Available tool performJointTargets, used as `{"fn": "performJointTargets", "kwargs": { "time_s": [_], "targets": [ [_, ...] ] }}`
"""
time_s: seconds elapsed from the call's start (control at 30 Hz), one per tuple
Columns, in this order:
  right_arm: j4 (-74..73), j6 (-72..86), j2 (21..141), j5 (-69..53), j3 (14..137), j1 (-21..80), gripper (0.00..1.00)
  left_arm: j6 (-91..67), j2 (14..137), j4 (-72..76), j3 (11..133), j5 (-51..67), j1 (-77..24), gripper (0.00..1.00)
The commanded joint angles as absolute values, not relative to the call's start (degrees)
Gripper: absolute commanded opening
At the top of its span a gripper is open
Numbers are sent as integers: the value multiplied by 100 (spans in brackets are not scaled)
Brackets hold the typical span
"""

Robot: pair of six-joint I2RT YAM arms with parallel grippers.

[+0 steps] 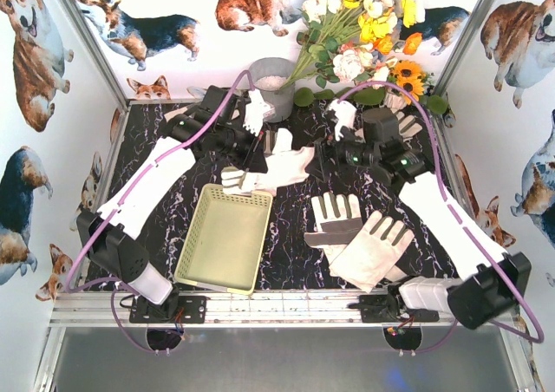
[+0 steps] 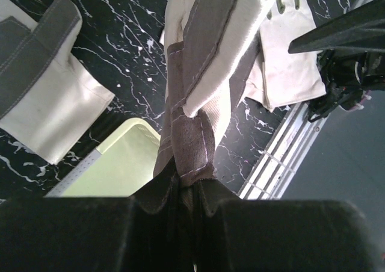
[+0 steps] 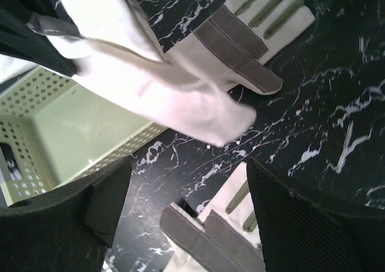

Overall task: Put the gloves into the storage basket
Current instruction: Turn over the glove.

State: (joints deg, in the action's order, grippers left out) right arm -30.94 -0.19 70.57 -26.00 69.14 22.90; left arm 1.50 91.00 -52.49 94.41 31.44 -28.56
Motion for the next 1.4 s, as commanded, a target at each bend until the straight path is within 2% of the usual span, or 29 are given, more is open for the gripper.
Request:
{"fn": "performJointTargets", "kwargs": {
  "time_s": [0.0, 0.13, 0.47, 0.63, 0.67, 0.77, 0.87, 0.93, 0.97, 1.07, 1.13, 1.27, 1.37],
  "targets": [
    [-3038, -1088, 7400, -3382, 7699, 2368, 79, 264, 8915, -5287, 9334, 3579, -2950, 0],
    [-3184, -1509, 7747, -3670, 8027, 2493, 79, 277, 8979, -5409, 9342, 3668, -3039, 0],
    [-3324, -1403, 8278, -4471, 8119, 2589, 77, 197, 9164, -5426, 9438, 3884, -3057, 0],
    [-2654, -991, 8390, -4689, 7898, 2733, 75, 64, 9289, -5380, 9560, 4286, -3094, 0],
    [-2518, -761, 8445, -4777, 7893, 2741, 72, 28, 9302, -5355, 9567, 4344, -3094, 0],
    [-2405, -404, 8567, -4982, 7943, 2742, 43, -88, 9305, -5263, 9580, 4373, -3071, 0],
    [-2523, -398, 8572, -5048, 7921, 2735, 24, -421, 9257, -4940, 9515, 4430, -2984, 0],
    [-2545, -358, 8528, -5029, 7892, 2706, 9, -728, 9182, -4616, 9386, 4535, -2884, 16],
    [-2473, -244, 8499, -5032, 7862, 2676, 1, -899, 9126, -4422, 9251, 4589, -2815, 30],
    [-1919, 427, 8357, -5013, 7671, 2506, 0, -1388, 8908, -3805, 8950, 4573, -2564, 67],
    [-1340, 1050, 8206, -4948, 7470, 2334, 0, -1808, 8644, -3293, 8748, 4309, -2327, 81],
    [-584, 2203, 8025, -4381, 7296, 2160, 0, -2964, 8079, -2144, 8247, 3186, -1754, 99],
    [-347, 2971, 7999, -3903, 7355, 2119, 0, -3907, 7680, -1091, 7627, 2788, -1363, 100]
  ]
}}
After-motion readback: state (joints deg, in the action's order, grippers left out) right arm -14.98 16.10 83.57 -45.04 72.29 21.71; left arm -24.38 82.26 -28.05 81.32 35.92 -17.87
